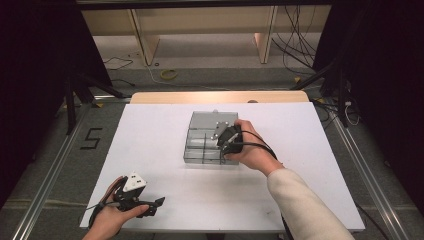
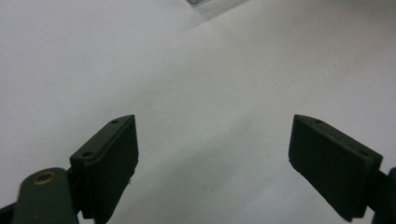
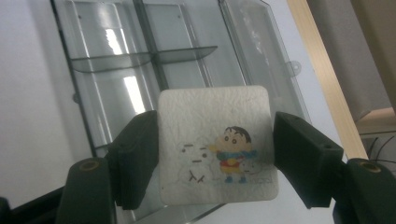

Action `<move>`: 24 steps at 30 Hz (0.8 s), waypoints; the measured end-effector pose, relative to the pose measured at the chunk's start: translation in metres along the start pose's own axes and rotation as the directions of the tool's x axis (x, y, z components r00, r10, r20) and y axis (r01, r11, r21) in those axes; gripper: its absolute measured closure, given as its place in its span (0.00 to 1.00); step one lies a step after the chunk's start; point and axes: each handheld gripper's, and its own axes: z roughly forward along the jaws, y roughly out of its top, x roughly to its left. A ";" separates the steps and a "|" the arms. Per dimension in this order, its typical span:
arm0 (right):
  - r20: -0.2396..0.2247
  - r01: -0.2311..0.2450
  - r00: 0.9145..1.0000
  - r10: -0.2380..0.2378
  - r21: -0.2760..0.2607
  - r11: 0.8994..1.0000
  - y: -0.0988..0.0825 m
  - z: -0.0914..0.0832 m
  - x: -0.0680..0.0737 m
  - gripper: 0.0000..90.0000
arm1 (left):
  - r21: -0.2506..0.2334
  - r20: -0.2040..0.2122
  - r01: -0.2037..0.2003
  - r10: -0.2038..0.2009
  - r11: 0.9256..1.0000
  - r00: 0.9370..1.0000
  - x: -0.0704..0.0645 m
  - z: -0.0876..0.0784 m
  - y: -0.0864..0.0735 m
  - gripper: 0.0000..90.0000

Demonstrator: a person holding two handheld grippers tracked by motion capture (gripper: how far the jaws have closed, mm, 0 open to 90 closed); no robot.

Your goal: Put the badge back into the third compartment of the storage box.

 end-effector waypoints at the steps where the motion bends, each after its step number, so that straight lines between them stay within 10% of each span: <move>1: 0.000 0.005 1.000 -0.005 0.001 1.000 -0.001 0.001 -0.001 0.37 | -0.001 0.000 0.000 0.000 1.000 1.000 0.000 0.000 0.000 0.17; 24: 0.086 0.105 0.990 -0.112 0.083 0.991 -0.005 0.019 -0.007 0.37 | 0.001 0.002 0.001 -0.001 1.000 1.000 0.000 0.000 0.000 0.17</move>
